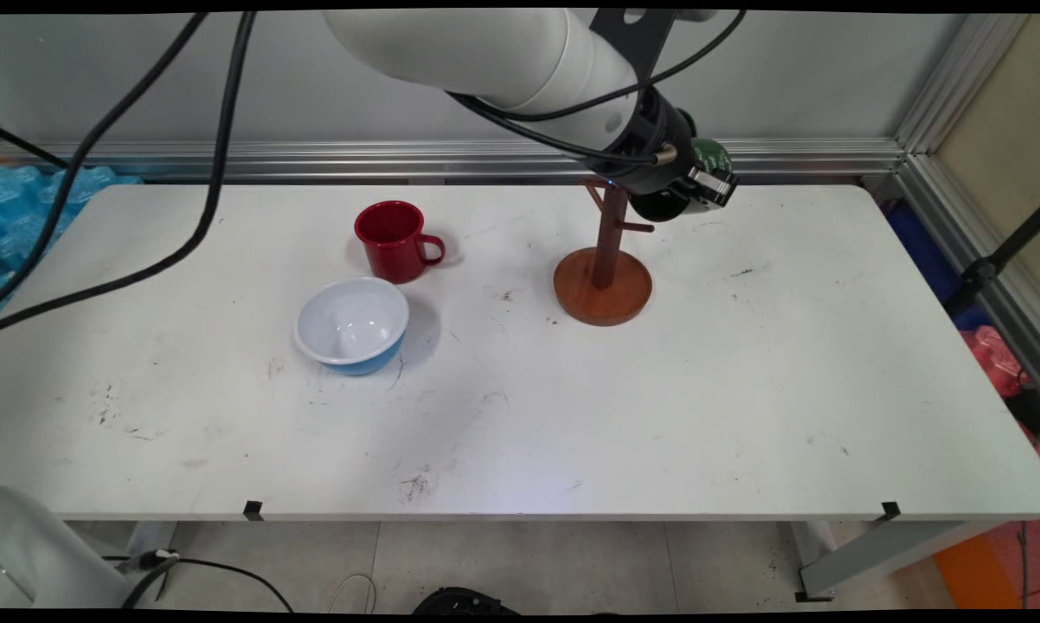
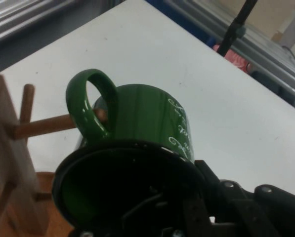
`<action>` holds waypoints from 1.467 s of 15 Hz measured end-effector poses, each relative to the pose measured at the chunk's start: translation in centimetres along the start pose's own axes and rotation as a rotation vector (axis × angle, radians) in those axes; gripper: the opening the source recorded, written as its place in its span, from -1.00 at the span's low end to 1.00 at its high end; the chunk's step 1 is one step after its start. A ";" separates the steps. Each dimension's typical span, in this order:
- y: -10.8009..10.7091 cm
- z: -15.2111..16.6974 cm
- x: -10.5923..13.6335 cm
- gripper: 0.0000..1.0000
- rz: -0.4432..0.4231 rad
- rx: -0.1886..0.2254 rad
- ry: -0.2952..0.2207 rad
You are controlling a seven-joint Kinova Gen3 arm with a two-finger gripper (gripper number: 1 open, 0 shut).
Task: Place the picked object on the table
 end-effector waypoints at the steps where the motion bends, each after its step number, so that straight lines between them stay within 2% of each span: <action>1: 0.1 -0.1 0.1 -1.00 0.001 -0.003 0.003; 7: 0.8 -1.2 0.4 -1.00 0.013 -0.030 0.017; 14: 1.7 -3.1 0.0 -1.00 0.036 -0.068 0.011; 18: 1.7 -4.5 -0.8 -1.00 0.076 -0.086 -0.010; 22: 0.8 -6.0 -1.9 -1.00 0.141 -0.083 -0.051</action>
